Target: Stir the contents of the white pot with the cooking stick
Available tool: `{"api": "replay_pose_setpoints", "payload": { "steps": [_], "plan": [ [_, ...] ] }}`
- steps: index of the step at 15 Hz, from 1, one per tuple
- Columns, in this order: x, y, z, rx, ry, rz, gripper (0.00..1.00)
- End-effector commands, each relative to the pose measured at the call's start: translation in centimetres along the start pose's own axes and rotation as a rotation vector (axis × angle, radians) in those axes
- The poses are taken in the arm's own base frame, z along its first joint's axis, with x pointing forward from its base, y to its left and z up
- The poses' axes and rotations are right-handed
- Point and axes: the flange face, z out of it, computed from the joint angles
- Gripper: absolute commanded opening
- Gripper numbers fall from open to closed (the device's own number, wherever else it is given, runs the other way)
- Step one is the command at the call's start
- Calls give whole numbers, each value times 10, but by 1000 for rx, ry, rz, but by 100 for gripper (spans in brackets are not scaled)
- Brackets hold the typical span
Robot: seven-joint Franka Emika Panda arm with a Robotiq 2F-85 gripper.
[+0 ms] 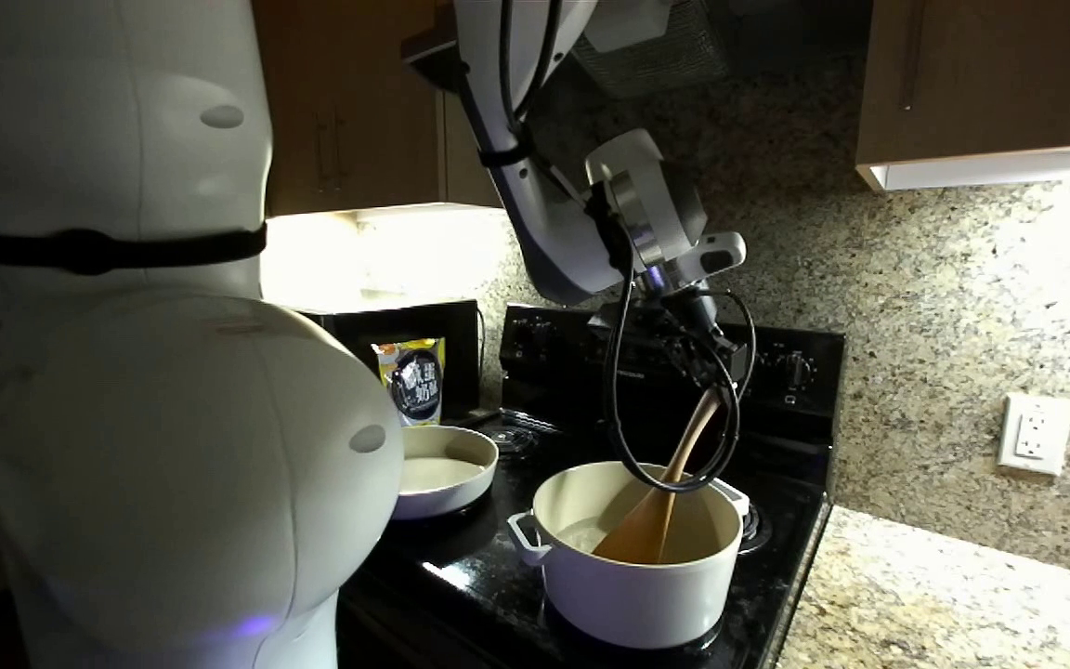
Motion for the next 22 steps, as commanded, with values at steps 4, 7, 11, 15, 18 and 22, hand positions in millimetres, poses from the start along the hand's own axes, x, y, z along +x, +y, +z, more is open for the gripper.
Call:
{"api": "replay_pose_setpoints", "payload": {
  "steps": [4, 7, 11, 15, 18, 22],
  "plan": [
    [32, -8, -9, -1, 23, 56, 7],
    [46, 5, -6, -13, 25, 91, 7],
    [42, 20, 2, -40, 24, 98, 7],
    [26, 20, 5, -46, 18, 58, 7],
    [13, 7, 5, -40, 7, 14, 7],
    [2, -20, -1, -46, 21, -65, 7]
  ]
}}
